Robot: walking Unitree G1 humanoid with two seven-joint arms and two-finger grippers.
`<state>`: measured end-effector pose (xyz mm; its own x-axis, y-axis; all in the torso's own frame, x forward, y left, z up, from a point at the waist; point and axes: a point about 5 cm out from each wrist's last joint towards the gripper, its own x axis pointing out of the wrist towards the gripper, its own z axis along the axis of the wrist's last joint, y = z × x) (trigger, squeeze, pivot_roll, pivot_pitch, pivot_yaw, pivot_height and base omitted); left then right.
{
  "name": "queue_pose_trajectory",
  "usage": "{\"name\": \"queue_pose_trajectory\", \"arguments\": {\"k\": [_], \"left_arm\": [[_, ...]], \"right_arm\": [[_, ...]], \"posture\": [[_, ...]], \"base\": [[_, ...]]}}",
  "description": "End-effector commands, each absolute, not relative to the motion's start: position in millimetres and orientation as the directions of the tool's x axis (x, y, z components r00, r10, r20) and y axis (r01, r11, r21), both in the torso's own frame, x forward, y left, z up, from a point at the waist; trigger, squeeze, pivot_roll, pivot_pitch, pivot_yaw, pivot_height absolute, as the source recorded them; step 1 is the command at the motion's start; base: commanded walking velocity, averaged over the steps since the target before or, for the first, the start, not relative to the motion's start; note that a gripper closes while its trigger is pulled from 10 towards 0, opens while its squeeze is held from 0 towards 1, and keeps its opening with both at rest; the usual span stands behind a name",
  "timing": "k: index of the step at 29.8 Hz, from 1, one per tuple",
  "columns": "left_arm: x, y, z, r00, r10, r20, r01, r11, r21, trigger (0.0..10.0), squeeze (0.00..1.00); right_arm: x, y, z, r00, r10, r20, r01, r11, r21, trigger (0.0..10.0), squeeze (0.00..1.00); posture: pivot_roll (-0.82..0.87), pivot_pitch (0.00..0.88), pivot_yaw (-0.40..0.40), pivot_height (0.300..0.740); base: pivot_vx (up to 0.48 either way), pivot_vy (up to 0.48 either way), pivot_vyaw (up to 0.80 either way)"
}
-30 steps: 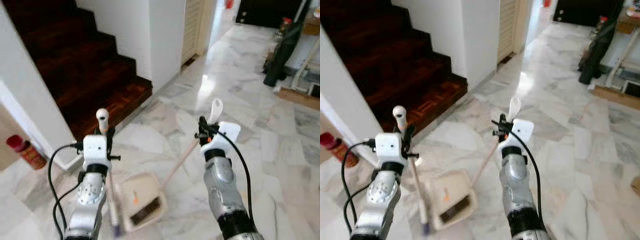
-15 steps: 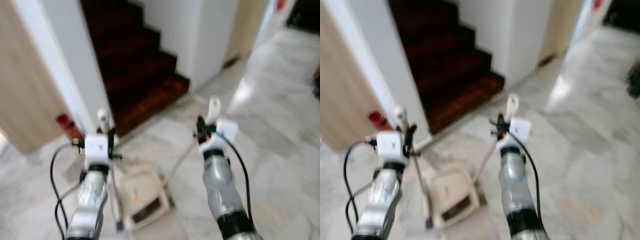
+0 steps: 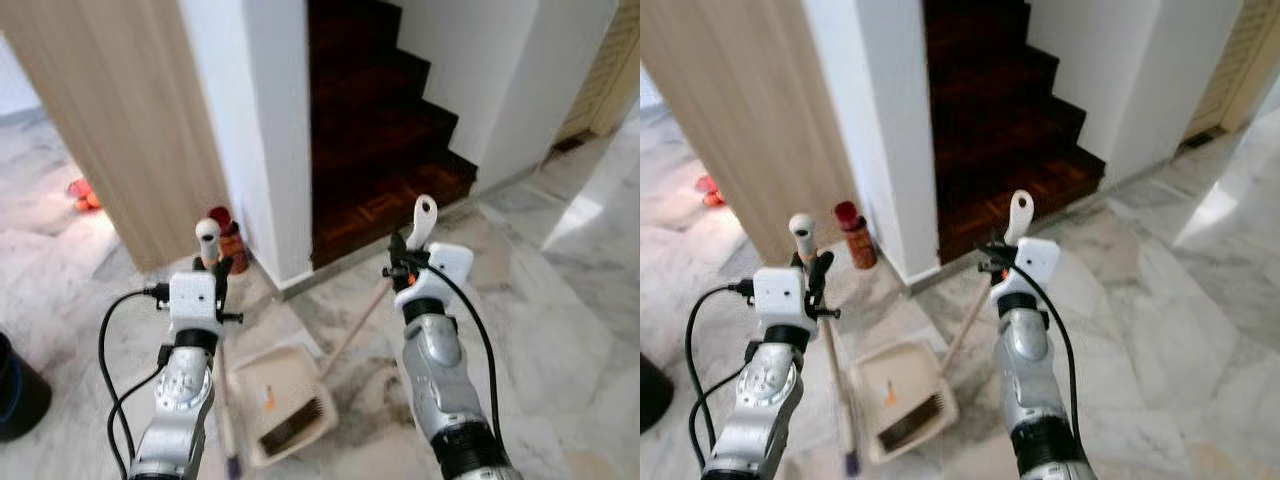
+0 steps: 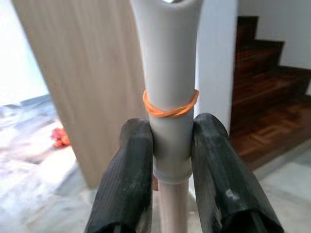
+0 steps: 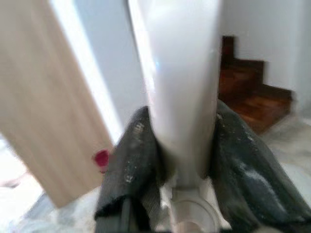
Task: Sweep floor
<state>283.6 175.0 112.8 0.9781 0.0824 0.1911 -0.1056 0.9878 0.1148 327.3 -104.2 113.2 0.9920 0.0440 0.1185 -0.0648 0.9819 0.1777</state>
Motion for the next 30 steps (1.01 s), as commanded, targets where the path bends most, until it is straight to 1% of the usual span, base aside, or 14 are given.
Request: {"name": "queue_pose_trajectory", "arguments": {"k": [1,8,17,30], "left_arm": [[286.6,166.5,121.9,0.972,0.055,0.229,-0.084,0.989,0.118,10.0,0.0],[286.5,166.9,121.8,0.972,0.057,0.229,-0.086,0.989,0.119,10.0,0.0],[287.3,165.7,122.8,0.972,0.045,0.232,-0.075,0.989,0.124,10.0,0.0],[285.0,167.7,120.7,0.973,0.059,0.222,-0.088,0.989,0.121,10.0,0.0]], "right_arm": [[330.6,-105.7,123.9,0.986,0.028,0.162,-0.063,0.975,0.215,10.0,0.0],[330.2,-105.3,123.7,0.986,0.029,0.165,-0.063,0.977,0.206,10.0,0.0],[330.4,-98.8,124.9,0.983,0.056,0.172,-0.091,0.976,0.199,10.0,0.0],[328.7,-101.7,122.5,0.985,0.048,0.165,-0.081,0.976,0.2,10.0,0.0]], "posture": [[0.12,0.0,0.026,0.74],[0.12,0.0,0.026,0.74],[0.12,0.0,0.026,0.74],[0.13,0.0,0.021,0.74]], "base": [[0.0,0.315,0.0],[0.0,0.313,0.0],[0.0,0.314,0.79],[0.0,0.312,0.8]]}}
